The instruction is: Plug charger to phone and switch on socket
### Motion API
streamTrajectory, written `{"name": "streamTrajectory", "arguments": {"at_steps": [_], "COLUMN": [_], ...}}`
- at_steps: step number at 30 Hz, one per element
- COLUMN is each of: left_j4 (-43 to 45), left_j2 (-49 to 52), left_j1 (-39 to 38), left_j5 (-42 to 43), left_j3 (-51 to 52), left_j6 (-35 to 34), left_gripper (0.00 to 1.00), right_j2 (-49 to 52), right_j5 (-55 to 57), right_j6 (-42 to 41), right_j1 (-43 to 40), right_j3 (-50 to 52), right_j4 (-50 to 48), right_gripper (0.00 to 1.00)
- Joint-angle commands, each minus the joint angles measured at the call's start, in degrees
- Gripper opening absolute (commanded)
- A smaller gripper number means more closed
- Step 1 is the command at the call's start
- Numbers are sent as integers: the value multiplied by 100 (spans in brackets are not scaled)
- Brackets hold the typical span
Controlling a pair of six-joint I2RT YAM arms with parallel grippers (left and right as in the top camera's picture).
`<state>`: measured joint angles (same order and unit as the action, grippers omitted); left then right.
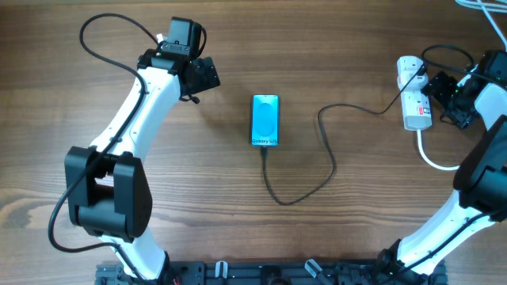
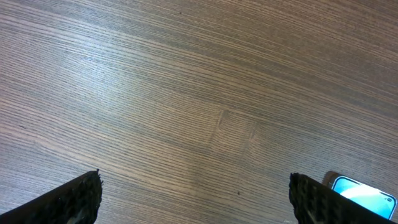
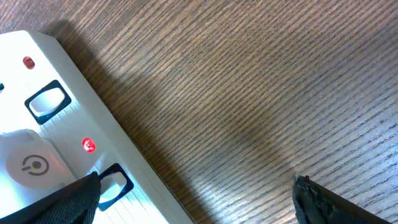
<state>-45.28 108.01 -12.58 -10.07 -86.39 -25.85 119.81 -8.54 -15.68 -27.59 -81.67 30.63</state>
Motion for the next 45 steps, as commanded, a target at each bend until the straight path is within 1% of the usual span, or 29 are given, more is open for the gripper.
{"name": "streamTrajectory", "arguments": {"at_steps": [1, 6, 9, 13, 24, 29, 31, 35, 40, 45], "left_j4": [-4, -4, -2, -2, -2, -2, -2, -2, 0, -2], "left_j2": [-22, -22, -22, -22, -22, -22, -22, -22, -22, -22], "left_j1": [-4, -4, -4, -4, -4, -4, -4, -4, -4, -4], "left_j5": [-111, -111, -114, -111, -111, -111, -111, -111, -111, -111], "left_j3": [24, 24, 24, 24, 24, 24, 24, 24, 24, 24], "left_j6": [-55, -55, -55, -52, -52, -55, -55, -55, -55, -55], "left_gripper": [100, 100, 100, 99, 100, 100, 100, 100, 100, 100], "right_j2": [299, 184, -262, -776, -2238, -3034, -3429, -4229, -5300, -6245], "right_j5": [-337, -308, 131, 498, 612, 551, 546, 251, -52, -52], "right_j6": [195, -35, -299, -452, -551, -387, -380, -382, -422, -815], "right_j1": [197, 164, 127, 127, 133, 269, 426, 855, 1777, 2848], "right_j3": [79, 68, 68, 68, 70, 76, 98, 299, 798, 1572], "right_j4": [166, 435, 815, 1279, 2765, 3316, 3495, 3517, 3329, 3082], "right_gripper": [100, 100, 100, 100, 100, 100, 100, 100, 100, 100]}}
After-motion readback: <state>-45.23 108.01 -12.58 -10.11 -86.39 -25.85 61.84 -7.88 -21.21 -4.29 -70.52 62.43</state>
